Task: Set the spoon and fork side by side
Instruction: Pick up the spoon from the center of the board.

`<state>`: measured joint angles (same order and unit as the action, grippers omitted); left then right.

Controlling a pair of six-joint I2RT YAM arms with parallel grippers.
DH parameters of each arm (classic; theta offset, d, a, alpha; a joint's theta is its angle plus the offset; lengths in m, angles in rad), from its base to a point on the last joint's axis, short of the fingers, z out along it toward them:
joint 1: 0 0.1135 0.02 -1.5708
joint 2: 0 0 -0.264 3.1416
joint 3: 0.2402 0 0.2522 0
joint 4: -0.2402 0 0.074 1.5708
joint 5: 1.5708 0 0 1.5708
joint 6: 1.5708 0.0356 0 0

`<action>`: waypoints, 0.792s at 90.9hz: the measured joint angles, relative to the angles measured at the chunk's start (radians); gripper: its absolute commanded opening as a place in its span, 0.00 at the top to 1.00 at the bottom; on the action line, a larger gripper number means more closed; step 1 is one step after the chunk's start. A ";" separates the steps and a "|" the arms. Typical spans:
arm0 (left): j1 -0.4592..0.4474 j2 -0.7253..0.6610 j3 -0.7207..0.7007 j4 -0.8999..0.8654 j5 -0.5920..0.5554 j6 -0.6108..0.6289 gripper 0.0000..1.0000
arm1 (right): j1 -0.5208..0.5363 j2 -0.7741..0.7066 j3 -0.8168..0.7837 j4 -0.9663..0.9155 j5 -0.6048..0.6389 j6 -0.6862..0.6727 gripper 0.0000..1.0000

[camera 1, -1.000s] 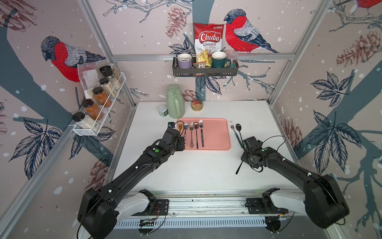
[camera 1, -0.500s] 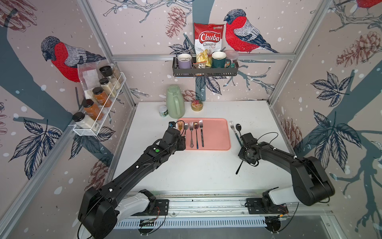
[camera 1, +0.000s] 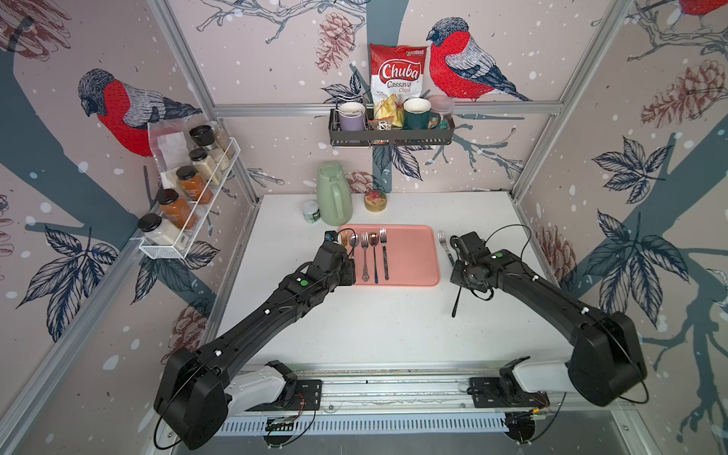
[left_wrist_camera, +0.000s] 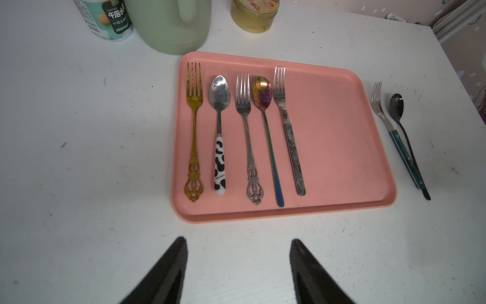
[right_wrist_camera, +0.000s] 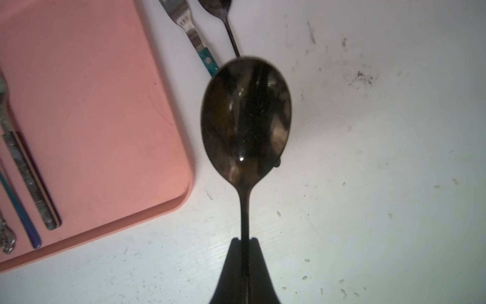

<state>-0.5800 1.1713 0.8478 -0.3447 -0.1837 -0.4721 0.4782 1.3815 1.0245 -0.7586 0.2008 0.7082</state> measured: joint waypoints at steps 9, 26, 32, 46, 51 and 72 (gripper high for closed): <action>0.000 -0.001 0.003 0.000 0.000 0.000 0.37 | 0.014 0.056 0.099 -0.045 0.000 -0.038 0.99; 0.001 -0.021 0.004 -0.005 0.000 0.001 0.36 | 0.053 0.216 0.300 -0.101 -0.005 -0.111 0.99; 0.001 -0.028 0.004 -0.005 0.000 0.001 0.36 | 0.066 0.284 0.362 -0.100 -0.012 -0.137 0.99; 0.001 -0.031 0.004 -0.008 0.000 0.001 0.36 | 0.079 0.489 0.537 -0.102 -0.031 -0.183 0.99; 0.001 -0.031 0.004 -0.008 0.000 0.001 0.36 | 0.088 0.567 0.611 -0.111 -0.027 -0.193 0.99; 0.001 -0.028 0.004 -0.011 0.000 0.008 0.36 | 0.135 0.801 0.870 -0.140 -0.050 -0.242 0.99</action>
<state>-0.5789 1.1435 0.8516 -0.3561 -0.1833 -0.4644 0.6132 2.1826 1.8946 -0.8982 0.1513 0.4660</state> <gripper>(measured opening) 0.637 0.052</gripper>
